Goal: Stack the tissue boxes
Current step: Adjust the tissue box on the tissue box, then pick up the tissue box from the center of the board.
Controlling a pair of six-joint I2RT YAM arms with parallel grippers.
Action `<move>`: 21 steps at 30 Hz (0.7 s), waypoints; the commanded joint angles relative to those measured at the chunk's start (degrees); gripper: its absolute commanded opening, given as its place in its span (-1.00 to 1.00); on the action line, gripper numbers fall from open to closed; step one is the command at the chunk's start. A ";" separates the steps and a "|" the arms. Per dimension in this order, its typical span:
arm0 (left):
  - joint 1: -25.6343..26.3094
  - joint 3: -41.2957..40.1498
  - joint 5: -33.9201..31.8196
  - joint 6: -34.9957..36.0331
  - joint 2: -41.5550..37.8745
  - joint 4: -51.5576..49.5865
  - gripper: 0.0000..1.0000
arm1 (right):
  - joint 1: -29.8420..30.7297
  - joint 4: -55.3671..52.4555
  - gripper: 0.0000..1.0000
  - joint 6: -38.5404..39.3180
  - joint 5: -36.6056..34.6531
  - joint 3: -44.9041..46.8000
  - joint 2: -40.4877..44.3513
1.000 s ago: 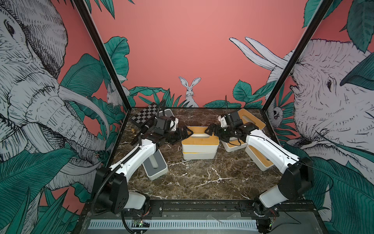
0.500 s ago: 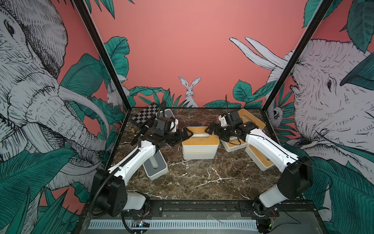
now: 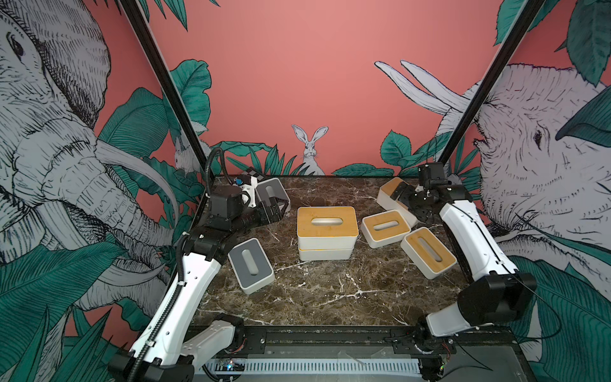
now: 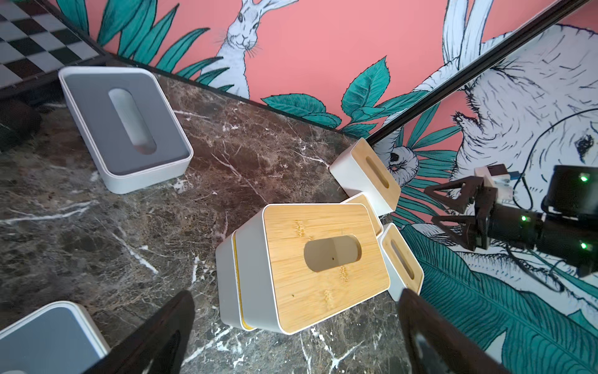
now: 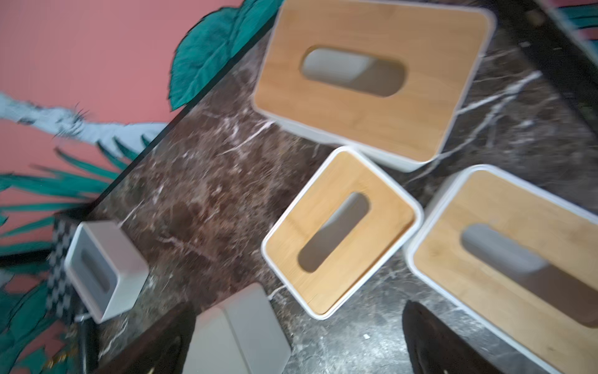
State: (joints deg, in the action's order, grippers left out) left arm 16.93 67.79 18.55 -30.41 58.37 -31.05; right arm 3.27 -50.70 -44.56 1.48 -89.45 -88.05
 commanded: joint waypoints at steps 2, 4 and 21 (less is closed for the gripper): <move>0.10 -2.70 -0.93 4.38 -2.76 0.06 0.99 | -5.76 -3.72 0.98 -4.66 -2.79 -2.56 -5.60; 0.08 -6.18 -1.36 4.50 -6.05 5.47 0.99 | -8.02 -1.74 0.99 -4.76 -2.95 -2.72 -7.53; 0.12 -20.94 -1.34 13.78 -14.21 18.45 0.99 | -14.90 -7.21 0.79 -4.04 -1.18 -25.67 -32.53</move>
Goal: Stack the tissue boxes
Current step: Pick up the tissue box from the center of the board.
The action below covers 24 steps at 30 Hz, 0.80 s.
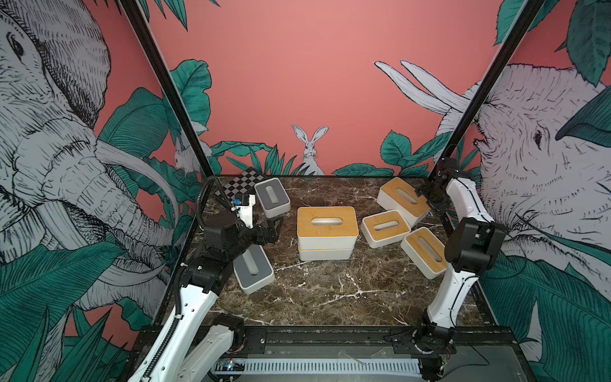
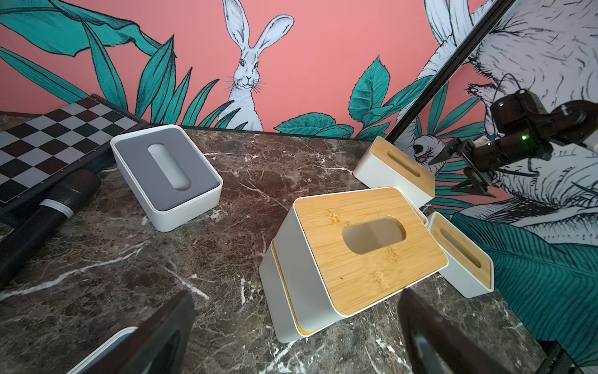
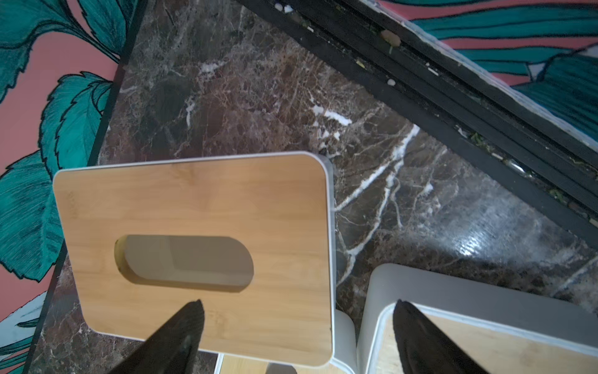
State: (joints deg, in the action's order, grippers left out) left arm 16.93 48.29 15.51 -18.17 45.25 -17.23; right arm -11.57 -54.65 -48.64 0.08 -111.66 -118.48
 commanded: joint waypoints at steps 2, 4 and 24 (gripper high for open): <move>0.10 -2.23 2.81 1.98 -1.24 5.94 0.99 | -0.13 -3.40 0.76 0.34 0.75 -5.61 -4.14; 0.10 -2.58 3.05 2.31 -1.26 6.33 0.99 | -0.16 -3.90 0.68 0.73 1.48 -7.52 -5.83; 0.12 -5.17 0.25 1.09 -2.65 7.49 0.99 | -0.11 -0.55 0.34 1.62 2.13 -1.80 -7.77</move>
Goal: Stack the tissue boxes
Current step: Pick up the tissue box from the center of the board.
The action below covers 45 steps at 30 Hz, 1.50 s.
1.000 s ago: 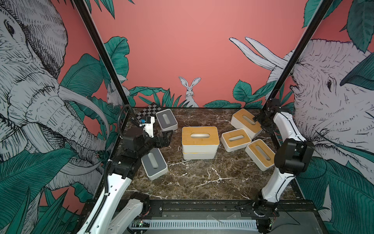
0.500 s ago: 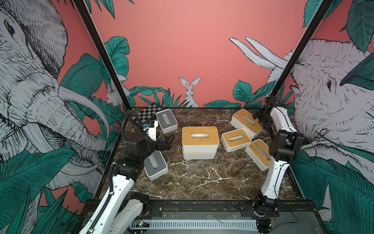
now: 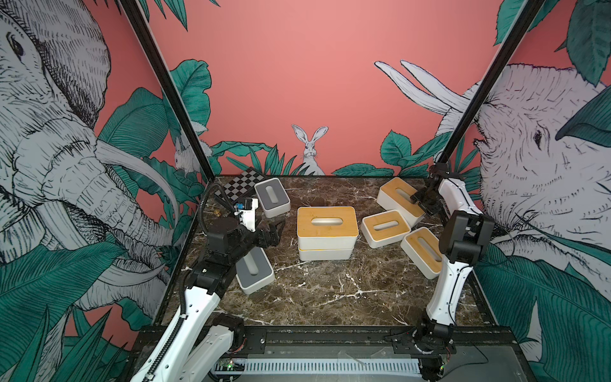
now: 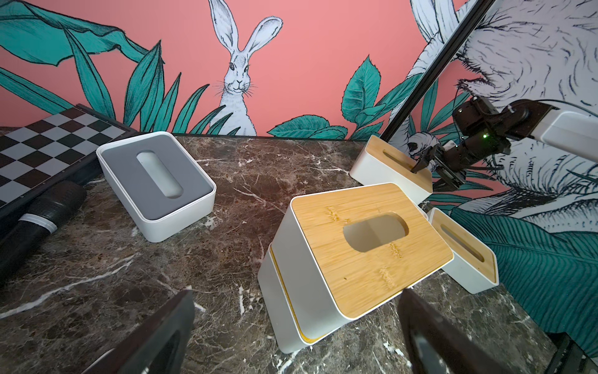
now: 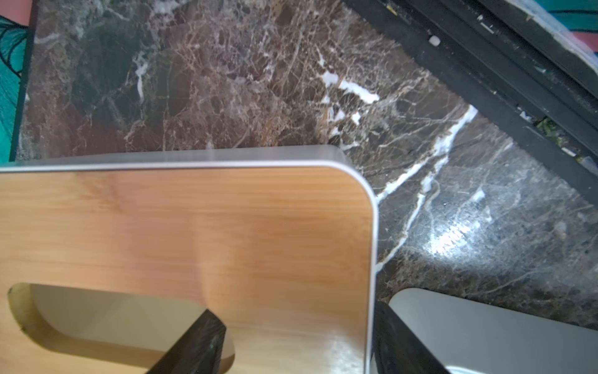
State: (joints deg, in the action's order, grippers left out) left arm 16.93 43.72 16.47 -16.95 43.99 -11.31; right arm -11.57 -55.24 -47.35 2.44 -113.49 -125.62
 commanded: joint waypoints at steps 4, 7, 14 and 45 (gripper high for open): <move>0.10 -0.76 -1.14 -0.13 -1.91 1.47 0.99 | -0.20 -0.09 0.24 0.68 -0.86 -0.04 -1.09; 0.06 -0.93 -1.52 -0.12 -2.07 1.42 0.99 | -0.18 -0.31 0.13 1.20 -0.84 -0.22 -1.07; 0.10 -1.88 -1.88 -0.62 -2.31 2.29 0.99 | -0.29 -0.14 -0.12 2.93 0.35 -1.63 -0.51; 0.11 -1.61 -1.55 -1.86 -1.45 1.68 0.99 | -0.60 1.38 -0.56 5.69 8.10 -0.92 15.37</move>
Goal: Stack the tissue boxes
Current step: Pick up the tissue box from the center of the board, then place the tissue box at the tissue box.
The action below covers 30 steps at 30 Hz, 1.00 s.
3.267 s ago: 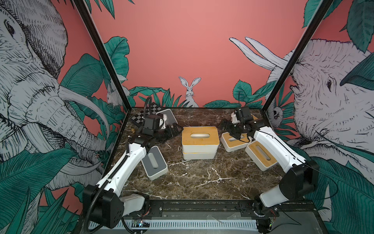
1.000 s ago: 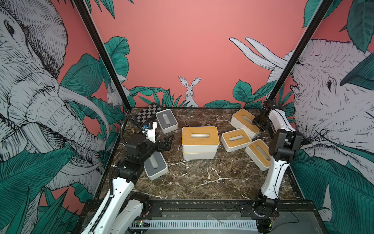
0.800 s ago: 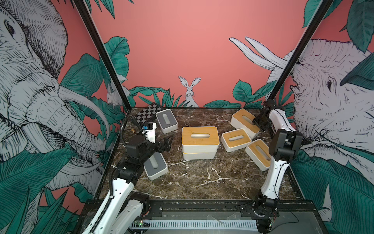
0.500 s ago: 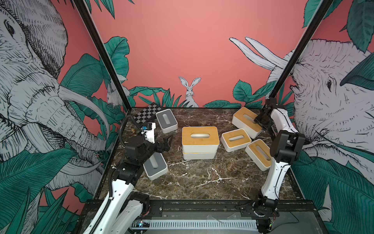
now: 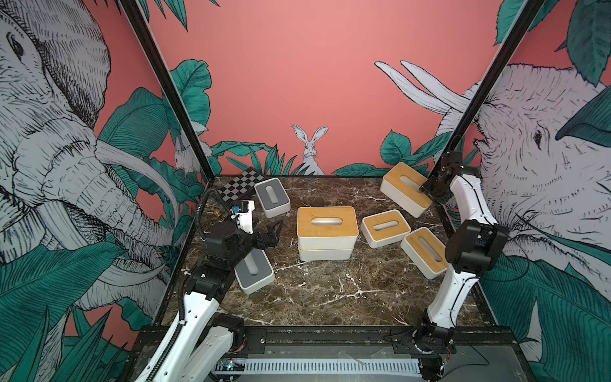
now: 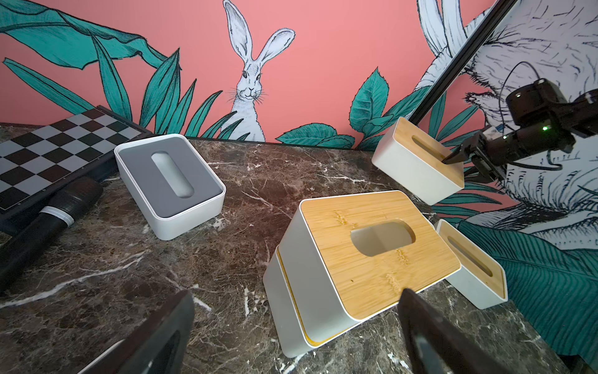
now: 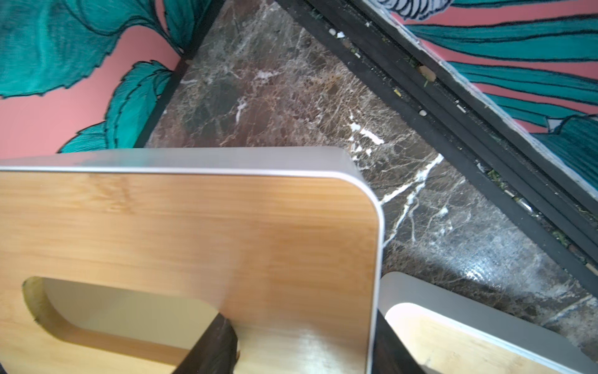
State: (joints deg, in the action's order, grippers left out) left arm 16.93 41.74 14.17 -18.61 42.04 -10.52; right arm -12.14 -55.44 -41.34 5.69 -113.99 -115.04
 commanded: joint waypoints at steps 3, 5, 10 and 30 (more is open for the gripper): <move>0.11 0.45 1.44 -0.30 1.83 1.25 0.99 | 0.82 0.31 -0.60 0.82 5.37 0.59 6.06; 0.12 0.45 1.90 -0.61 2.31 1.79 0.99 | 1.07 3.45 -0.60 -0.61 6.66 4.76 8.90; 0.12 -0.12 2.04 -1.60 2.59 3.39 0.99 | 1.91 9.89 -0.60 -4.52 8.94 14.50 15.78; 0.12 0.18 3.85 -2.54 2.63 3.82 0.99 | 8.78 11.74 -0.60 -9.79 10.23 28.25 38.64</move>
State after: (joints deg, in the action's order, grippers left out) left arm 16.93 41.74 17.12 -20.36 45.01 -8.56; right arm -4.89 -47.35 -49.71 14.35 -85.08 -79.88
